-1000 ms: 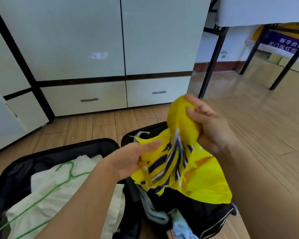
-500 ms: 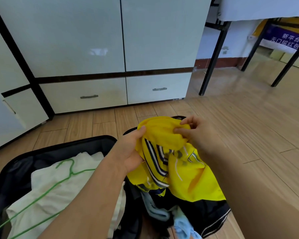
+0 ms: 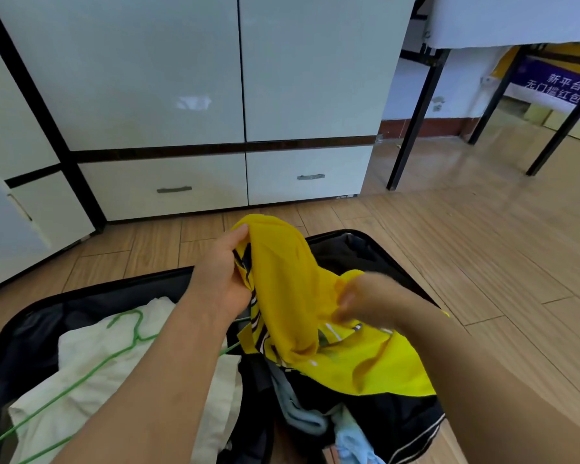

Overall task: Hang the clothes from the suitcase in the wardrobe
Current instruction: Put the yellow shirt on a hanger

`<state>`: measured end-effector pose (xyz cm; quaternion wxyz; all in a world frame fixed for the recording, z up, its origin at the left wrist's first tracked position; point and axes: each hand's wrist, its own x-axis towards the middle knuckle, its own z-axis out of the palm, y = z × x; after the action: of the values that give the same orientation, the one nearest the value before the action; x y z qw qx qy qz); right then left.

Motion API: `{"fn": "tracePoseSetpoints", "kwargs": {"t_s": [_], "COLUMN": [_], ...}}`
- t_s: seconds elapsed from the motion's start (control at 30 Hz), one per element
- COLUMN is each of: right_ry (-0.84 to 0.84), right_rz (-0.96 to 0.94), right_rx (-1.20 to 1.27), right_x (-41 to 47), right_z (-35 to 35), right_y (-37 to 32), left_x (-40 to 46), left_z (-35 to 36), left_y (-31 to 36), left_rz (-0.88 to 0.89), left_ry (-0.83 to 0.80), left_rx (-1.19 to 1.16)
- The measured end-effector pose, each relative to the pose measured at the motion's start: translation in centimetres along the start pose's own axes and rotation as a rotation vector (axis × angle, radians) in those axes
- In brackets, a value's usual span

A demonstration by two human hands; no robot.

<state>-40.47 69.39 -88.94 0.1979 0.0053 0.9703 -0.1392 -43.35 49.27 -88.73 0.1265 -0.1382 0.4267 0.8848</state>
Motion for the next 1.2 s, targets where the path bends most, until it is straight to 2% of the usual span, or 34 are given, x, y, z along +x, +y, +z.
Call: {"fn": "tracePoseSetpoints", "kwargs": {"t_s": [0.03, 0.07, 0.1, 0.13, 0.17, 0.23, 0.33, 0.4, 0.47, 0.5, 0.57, 0.63, 0.67, 0.7, 0.73, 0.8, 0.83, 0.87, 0.9, 0.93, 0.97, 1.03, 1.1, 1.13, 1.2], "right_ry": [0.269, 0.487, 0.547, 0.474, 0.362, 0.261, 0.234, 0.083, 0.026, 0.054, 0.231, 0.414, 0.446, 0.432, 0.377, 0.215, 0.159, 0.114, 0.079, 0.057, 0.05, 0.132, 0.322, 0.394, 0.475], "right_rz": [-0.044, -0.104, -0.182, -0.258, -0.309, -0.352, -0.346, -0.258, -0.115, -0.054, 0.095, 0.112, 0.153, 0.208, 0.252, 0.296, 0.295, 0.268, 0.221, 0.171, 0.136, 0.122, 0.112, 0.101, 0.089], "right_rx": [0.095, 0.326, 0.594, 0.814, 0.895, 0.735, 0.435, 0.225, 0.018, 0.008, 0.15, 0.254, 0.379, 0.618, 0.946, 1.58, 1.775, 1.857, 1.88, 1.89, 1.882, 1.746, 1.449, 1.314, 1.123], "right_x": [0.1, 0.0, -0.1, -0.4, -0.6, -0.7, -0.9, -1.1, -1.1, -0.9, 0.0, 0.9, 1.4, 1.7, 1.8, 1.5, 1.1, 0.8, 0.6, 0.4, 0.2, 0.2, 0.2, 0.2, 0.3], "right_z": [-0.2, -0.6, -1.1, -1.6, -1.6, -0.5, 1.1, 1.8, 2.7, 3.1, 3.9, 3.8, 3.3, 2.6, 1.6, -0.3, -1.2, -2.0, -2.4, -2.6, -2.6, -2.1, -1.1, -0.5, 0.3], "right_y": [-0.6, -1.3, -2.0, -2.9, -3.4, -4.1, -4.5, -4.7, -4.8, -4.6, -3.6, -2.0, -1.1, -0.3, 0.1, 0.6, 0.6, 0.7, 0.8, 0.8, 0.9, 1.0, 1.3, 1.4, 1.6], "left_x": [-0.3, -0.5, -0.7, -0.9, -1.2, -1.6, -2.2, -2.6, -3.0, -3.2, -3.4, -3.2, -3.1, -3.0, -2.9, -2.5, -2.4, -2.1, -1.7, -1.5, -1.7, -1.9, -1.7, -1.6, -1.6], "left_z": [0.4, 0.7, 1.1, 1.6, 2.0, 2.7, 3.4, 3.9, 4.3, 4.4, 4.3, 3.7, 3.4, 2.8, 2.2, 1.1, 0.5, -0.1, -0.5, -0.7, -0.6, 0.1, 0.7, 0.9, 1.1], "left_y": [-0.2, -0.6, -0.9, -1.1, -1.2, -1.1, -0.6, -0.5, -0.7, -0.7, -0.9, -0.8, -0.6, -0.5, -0.3, -0.4, -0.8, -1.4, -2.0, -2.4, -2.8, -3.0, -2.5, -2.1, -1.3], "left_rz": [0.01, 0.015, 0.019, 0.031, 0.053, 0.105, 0.142, 0.131, 0.06, 0.013, -0.066, -0.096, -0.089, -0.068, -0.037, -0.019, -0.045, -0.077, -0.113, -0.142, -0.171, -0.24, -0.269, -0.256, -0.245], "left_ry": [-0.008, -0.006, -0.007, -0.012, -0.016, -0.024, -0.041, -0.095, -0.167, -0.193, -0.217, -0.211, -0.198, -0.17, -0.121, -0.029, -0.006, 0.014, 0.033, 0.049, 0.056, 0.065, 0.062, 0.072, 0.05], "left_rx": [0.044, 0.083, 0.115, 0.149, 0.183, 0.223, 0.231, 0.233, 0.239, 0.247, 0.262, 0.268, 0.28, 0.332, 0.464, 0.918, 1.148, 1.334, 1.41, 1.372, 1.2, 0.63, 0.183, 0.065, -0.008]}}
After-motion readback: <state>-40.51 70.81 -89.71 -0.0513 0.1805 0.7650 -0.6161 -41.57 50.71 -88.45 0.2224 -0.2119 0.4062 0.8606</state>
